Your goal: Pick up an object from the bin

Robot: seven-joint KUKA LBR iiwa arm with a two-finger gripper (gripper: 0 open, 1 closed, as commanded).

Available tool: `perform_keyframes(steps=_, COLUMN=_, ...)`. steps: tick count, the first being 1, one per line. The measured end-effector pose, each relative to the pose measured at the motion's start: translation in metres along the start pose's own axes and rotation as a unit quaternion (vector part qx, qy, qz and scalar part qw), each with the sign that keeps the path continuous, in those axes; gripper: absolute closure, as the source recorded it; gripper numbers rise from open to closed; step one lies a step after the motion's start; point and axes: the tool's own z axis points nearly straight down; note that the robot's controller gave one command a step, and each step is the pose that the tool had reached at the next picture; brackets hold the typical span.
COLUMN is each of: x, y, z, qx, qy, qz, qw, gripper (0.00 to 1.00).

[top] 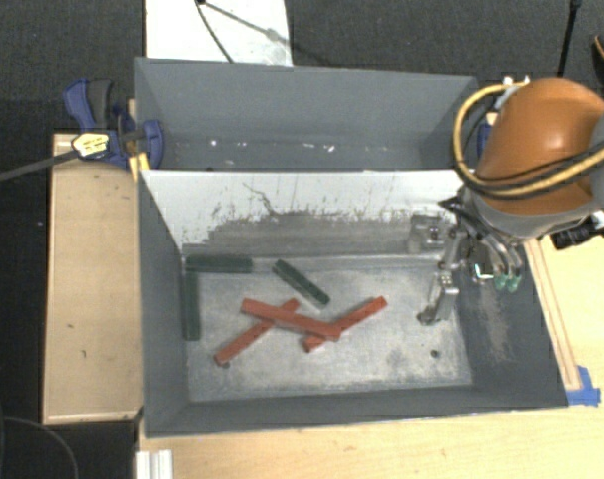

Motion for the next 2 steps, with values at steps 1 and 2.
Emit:
perform_keyframes(steps=1, x=0.006, y=0.057, z=0.137, qx=0.000, qy=-0.0009, qz=-0.238, qw=0.9713, gripper=0.00)
perform_keyframes(steps=2, x=-0.019, y=0.032, z=0.152, qx=0.001, qy=-0.0045, qz=-0.235, qw=0.9721, gripper=0.00)
